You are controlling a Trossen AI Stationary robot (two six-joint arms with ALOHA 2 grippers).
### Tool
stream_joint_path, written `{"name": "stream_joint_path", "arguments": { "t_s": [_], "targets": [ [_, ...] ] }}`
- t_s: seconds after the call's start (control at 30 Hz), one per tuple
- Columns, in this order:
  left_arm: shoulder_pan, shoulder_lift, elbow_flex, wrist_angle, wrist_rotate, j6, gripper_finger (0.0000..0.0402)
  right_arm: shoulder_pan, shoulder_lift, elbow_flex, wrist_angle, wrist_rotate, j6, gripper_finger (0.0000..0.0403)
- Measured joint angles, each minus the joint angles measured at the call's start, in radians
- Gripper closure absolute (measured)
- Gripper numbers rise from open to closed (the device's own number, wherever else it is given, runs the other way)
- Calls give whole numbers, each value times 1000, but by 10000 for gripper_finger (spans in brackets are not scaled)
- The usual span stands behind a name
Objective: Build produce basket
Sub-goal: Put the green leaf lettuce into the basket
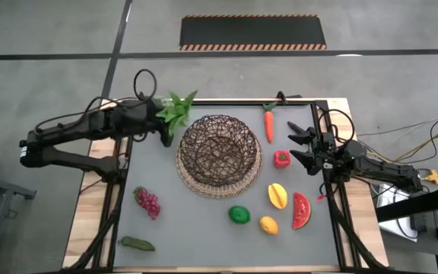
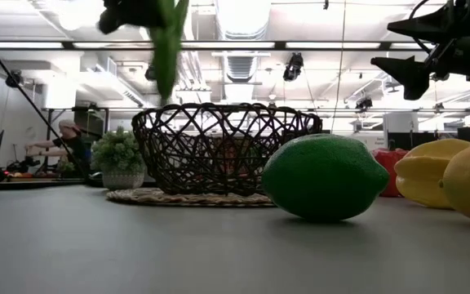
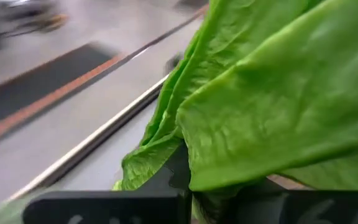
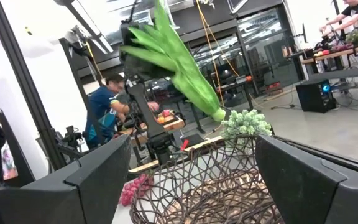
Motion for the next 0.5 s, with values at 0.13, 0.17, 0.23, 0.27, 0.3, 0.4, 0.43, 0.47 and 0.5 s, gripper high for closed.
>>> {"name": "stream_joint_path", "arguments": {
  "t_s": [0.13,0.17,0.23,0.27,0.3,0.4,0.43,0.47,0.5],
  "targets": [
    [-1,16,-95,266,76,-85,393,0,0,0,0,0,0,76],
    [-1,24,-125,314,76,-106,393,0,0,0,0,0,0,76],
    [0,48,-188,423,75,-164,393,0,0,0,0,0,0,76],
    [0,62,-219,479,75,-194,393,0,0,0,0,0,0,76],
    [0,78,-249,527,75,-221,393,0,0,0,0,1,0,76],
    [0,133,-314,617,75,-298,393,0,0,0,-1,7,0,76],
    [0,151,-326,623,75,-320,393,0,0,0,0,10,0,76],
    [0,170,-333,622,74,-337,393,0,0,0,-1,20,0,76],
    [0,191,-336,626,74,-347,393,0,0,0,-1,28,0,76]
  ]
}}
